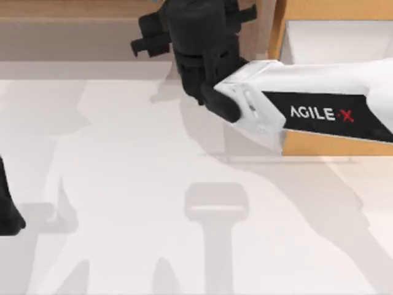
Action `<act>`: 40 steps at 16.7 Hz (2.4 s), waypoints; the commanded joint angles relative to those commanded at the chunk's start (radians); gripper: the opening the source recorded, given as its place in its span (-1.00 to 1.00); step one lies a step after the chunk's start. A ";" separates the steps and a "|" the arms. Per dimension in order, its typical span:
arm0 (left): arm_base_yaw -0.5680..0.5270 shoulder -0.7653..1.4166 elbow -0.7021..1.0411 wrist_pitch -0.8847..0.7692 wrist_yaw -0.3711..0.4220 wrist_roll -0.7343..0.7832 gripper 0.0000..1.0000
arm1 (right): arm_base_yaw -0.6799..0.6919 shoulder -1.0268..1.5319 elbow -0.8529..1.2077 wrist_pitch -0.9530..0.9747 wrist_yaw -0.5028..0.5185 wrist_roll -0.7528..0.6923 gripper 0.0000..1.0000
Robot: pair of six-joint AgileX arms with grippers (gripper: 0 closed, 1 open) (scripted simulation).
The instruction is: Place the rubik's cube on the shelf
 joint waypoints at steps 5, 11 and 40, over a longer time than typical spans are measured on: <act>0.000 0.000 0.000 0.000 0.000 0.000 1.00 | 0.025 0.060 -0.108 0.382 0.119 0.001 -1.00; 0.000 0.000 0.000 0.000 0.000 0.000 1.00 | 0.032 0.087 -0.163 0.575 0.178 0.005 -1.00; 0.000 0.000 0.000 0.000 0.000 0.000 1.00 | -0.095 0.326 0.318 0.323 0.055 0.020 -1.00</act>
